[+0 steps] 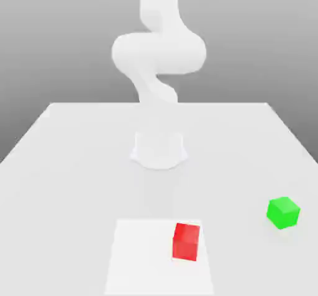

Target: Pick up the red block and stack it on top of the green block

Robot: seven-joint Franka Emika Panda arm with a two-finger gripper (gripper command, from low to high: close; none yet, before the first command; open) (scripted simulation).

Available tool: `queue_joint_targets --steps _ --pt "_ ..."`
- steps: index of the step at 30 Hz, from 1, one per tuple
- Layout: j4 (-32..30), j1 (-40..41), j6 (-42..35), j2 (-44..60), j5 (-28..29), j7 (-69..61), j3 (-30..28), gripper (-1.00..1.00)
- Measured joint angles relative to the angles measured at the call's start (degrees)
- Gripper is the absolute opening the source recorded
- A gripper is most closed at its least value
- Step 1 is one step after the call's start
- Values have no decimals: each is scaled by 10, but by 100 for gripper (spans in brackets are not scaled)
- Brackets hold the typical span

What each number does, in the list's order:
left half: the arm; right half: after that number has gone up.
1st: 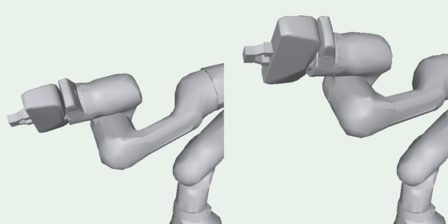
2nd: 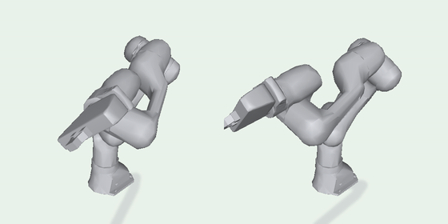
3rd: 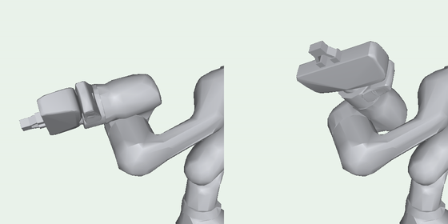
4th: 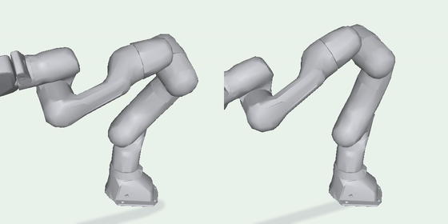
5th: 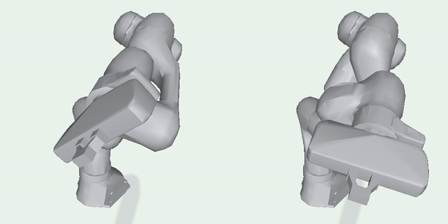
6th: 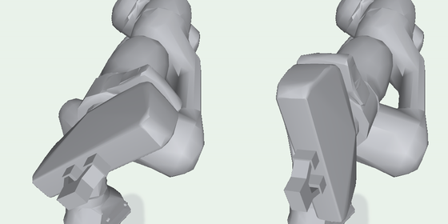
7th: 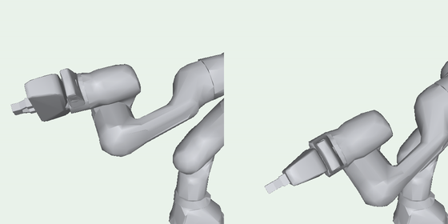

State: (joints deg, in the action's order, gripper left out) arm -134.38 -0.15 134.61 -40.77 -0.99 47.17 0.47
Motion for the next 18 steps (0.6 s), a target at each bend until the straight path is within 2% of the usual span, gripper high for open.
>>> queue_joint_targets --steps 11,18 --pt "-118 -7 130 233 -25 76 36 0" --pt "-192 -14 212 379 -3 151 56 0"
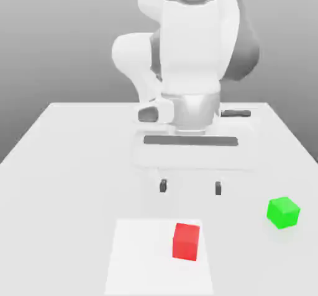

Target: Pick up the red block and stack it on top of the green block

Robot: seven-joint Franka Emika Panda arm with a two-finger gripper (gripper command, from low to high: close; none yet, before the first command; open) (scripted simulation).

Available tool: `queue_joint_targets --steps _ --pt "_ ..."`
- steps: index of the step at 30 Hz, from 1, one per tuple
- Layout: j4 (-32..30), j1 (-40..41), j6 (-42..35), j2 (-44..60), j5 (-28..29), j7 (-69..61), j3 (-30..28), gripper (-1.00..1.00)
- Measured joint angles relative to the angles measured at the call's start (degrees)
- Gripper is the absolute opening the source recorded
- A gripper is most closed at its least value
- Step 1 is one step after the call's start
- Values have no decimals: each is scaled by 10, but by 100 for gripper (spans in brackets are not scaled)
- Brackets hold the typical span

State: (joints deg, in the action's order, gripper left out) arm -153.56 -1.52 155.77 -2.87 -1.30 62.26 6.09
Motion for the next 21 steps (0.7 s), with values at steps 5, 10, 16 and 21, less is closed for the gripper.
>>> queue_joint_targets --steps 5,10,16,21 --pt "-18 -8 73 104 38 48 -8 0" --pt "-8 -25 137 180 57 63 -30 -100" --pt "-8 -25 138 180 59 64 -30 -100" --pt "-22 -16 61 89 30 43 -14 -100"
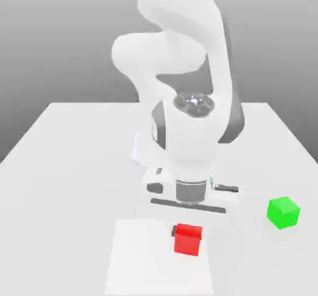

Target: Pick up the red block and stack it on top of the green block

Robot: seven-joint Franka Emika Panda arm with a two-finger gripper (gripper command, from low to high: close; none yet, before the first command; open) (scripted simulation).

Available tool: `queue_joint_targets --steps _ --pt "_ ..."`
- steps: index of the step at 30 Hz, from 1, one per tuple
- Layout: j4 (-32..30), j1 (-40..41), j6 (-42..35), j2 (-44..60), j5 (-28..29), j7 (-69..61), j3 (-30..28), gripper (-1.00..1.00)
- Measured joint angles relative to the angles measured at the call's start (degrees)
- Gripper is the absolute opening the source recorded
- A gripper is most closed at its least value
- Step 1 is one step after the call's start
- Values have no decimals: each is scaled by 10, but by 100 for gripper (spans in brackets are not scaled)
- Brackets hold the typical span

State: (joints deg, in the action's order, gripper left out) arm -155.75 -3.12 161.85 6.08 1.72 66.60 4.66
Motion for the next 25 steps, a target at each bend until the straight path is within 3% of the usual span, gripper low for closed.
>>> queue_joint_targets --steps 16,22,23,25 --pt "19 -246 -95 -78 -31 339 133 -100" --pt "26 -272 -3 26 51 419 95 -100" --pt "27 -275 7 36 59 425 89 100" --pt "27 -275 7 36 59 425 89 100"
